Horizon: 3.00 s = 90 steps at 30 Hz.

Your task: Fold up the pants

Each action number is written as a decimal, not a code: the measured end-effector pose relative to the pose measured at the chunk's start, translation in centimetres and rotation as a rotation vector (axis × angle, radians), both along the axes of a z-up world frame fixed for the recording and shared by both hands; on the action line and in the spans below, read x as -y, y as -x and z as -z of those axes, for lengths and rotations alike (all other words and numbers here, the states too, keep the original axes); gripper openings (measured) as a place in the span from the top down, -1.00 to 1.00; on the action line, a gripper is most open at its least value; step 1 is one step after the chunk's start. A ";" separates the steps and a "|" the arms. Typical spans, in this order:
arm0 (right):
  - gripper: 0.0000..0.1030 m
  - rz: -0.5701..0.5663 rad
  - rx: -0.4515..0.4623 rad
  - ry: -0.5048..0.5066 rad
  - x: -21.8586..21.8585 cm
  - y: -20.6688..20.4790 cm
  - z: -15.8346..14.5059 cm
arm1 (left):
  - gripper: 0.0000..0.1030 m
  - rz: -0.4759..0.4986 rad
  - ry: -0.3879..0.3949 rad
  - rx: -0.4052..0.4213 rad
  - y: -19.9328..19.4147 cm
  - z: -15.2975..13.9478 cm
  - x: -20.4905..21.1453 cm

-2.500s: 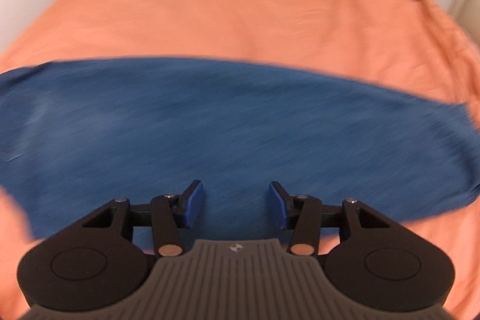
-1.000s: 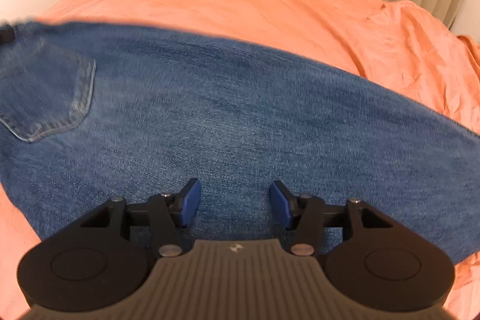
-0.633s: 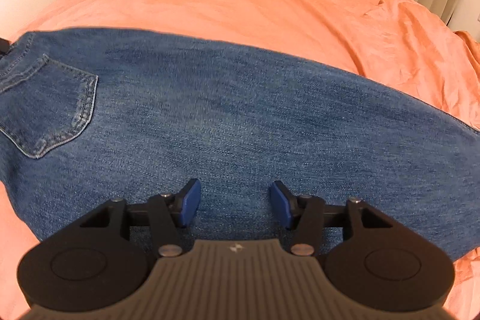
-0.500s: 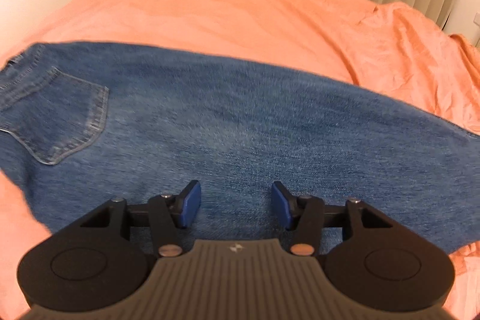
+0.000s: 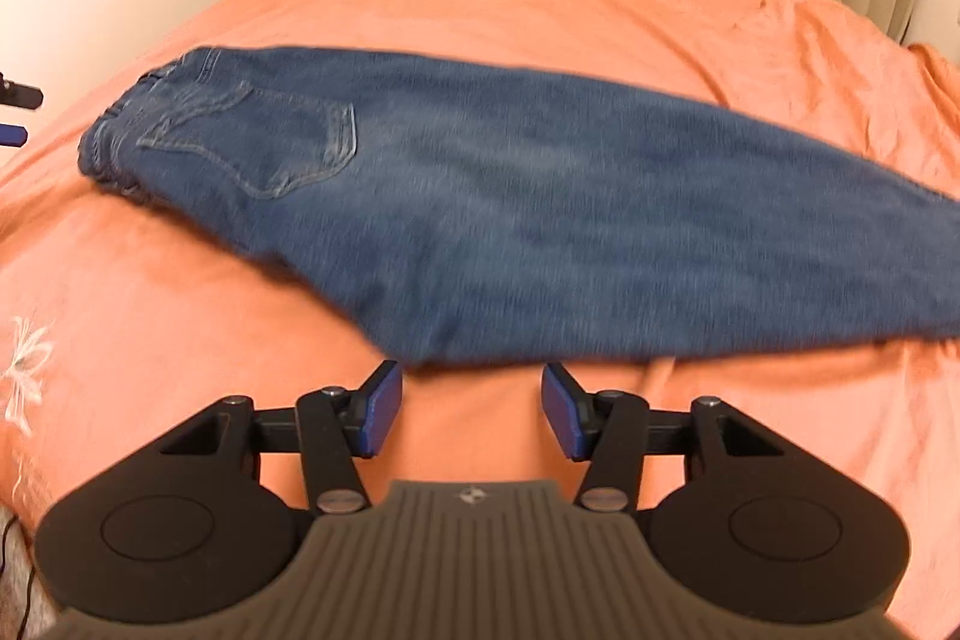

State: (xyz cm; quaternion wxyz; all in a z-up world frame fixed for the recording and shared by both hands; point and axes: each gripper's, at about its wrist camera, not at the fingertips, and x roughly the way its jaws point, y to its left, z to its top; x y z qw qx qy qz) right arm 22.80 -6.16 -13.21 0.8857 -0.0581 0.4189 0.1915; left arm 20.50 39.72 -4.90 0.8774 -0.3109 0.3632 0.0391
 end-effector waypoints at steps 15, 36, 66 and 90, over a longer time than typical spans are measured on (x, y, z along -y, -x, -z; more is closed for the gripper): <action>0.07 -0.022 -0.003 -0.013 -1.6 -0.3 0.8 | -0.34 -0.308 0.475 0.153 -0.2 11.0 0.5; 0.06 -0.215 0.212 0.109 -4.0 0.1 0.5 | 0.60 -0.185 -0.147 0.083 -7.6 1.7 5.9; 0.89 -0.232 -0.124 -0.115 -3.5 3.7 2.0 | 0.40 -0.130 -0.185 -0.264 -3.1 4.9 0.6; 0.20 0.309 -0.022 -0.151 19.6 -1.3 -8.0 | 0.09 0.167 -0.308 -0.035 -4.4 -7.3 14.8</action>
